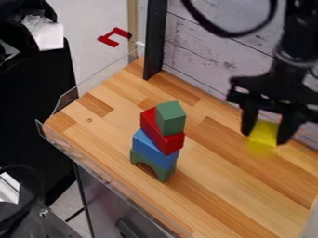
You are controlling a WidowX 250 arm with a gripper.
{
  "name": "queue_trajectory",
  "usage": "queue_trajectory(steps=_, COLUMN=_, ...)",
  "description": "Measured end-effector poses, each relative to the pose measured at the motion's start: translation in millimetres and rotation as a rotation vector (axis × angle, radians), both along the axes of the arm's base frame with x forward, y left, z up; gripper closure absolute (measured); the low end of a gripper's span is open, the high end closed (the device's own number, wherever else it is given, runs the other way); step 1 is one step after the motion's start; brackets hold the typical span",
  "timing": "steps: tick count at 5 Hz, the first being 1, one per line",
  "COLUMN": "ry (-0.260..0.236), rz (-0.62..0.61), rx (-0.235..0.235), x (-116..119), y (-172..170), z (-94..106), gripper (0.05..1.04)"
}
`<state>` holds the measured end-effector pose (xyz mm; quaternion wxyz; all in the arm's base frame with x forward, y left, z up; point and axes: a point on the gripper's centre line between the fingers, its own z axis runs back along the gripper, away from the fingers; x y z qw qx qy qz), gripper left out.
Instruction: Put the yellow cube on top of the tower
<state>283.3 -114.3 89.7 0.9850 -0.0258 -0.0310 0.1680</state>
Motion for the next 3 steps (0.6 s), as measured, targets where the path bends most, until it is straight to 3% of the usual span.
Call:
queue_trajectory(steps=2, ry=-0.018, rz=0.125, rx=-0.03, x=-0.6, y=37.3, z=16.6, gripper=0.528)
queue_trajectory(steps=3, ry=0.0, rz=0.234, rx=-0.023, x=-1.4, y=54.7, z=20.5, gripper=0.528)
